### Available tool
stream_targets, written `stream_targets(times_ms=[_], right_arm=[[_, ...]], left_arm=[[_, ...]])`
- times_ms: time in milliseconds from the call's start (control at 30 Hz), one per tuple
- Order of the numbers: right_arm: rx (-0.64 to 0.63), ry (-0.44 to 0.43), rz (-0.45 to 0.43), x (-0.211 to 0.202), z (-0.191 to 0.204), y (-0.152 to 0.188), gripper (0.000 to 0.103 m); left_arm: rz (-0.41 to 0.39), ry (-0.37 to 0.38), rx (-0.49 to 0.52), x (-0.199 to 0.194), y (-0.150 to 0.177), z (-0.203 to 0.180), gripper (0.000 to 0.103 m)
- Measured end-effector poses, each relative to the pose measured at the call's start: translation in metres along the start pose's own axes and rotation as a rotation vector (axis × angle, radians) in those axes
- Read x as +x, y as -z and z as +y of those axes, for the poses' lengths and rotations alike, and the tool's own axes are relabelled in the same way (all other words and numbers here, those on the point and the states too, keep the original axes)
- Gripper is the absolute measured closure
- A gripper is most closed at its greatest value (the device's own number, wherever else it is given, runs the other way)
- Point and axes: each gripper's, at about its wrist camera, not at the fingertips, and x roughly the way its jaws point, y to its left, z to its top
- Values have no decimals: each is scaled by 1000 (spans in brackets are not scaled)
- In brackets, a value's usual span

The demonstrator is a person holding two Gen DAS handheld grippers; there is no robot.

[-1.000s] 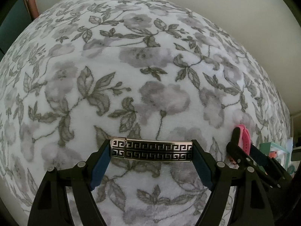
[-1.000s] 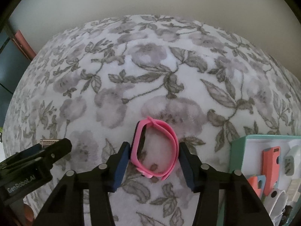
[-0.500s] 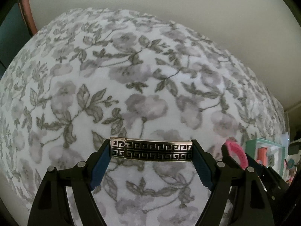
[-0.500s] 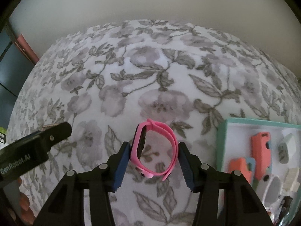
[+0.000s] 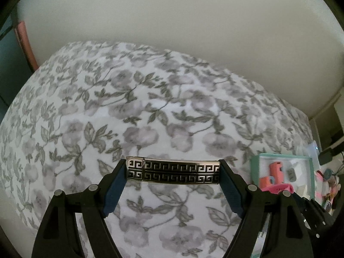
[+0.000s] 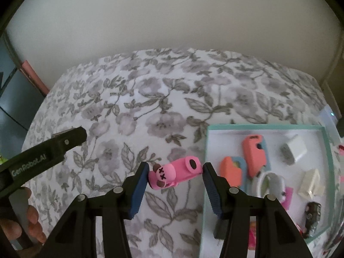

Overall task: Organize rigid objects
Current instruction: 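Carry the metal bracelet and pink watch band over the tray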

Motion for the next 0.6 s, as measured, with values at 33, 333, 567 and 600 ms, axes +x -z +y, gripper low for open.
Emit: stream_targets(times_ms=[33, 333, 567, 600], right_arm=[[3, 2, -5, -5, -3, 2, 49], [44, 3, -50, -38, -24, 15, 49], [83, 27, -87, -61, -49, 25, 49], [96, 30, -93, -65, -54, 27, 49]], left_arm=[[-6, 3, 6, -2, 0, -4, 21], [-22, 32, 75, -12, 3, -38, 21], [-31, 61, 102, -19, 7, -60, 21], [-34, 62, 108, -20, 8, -63, 21]])
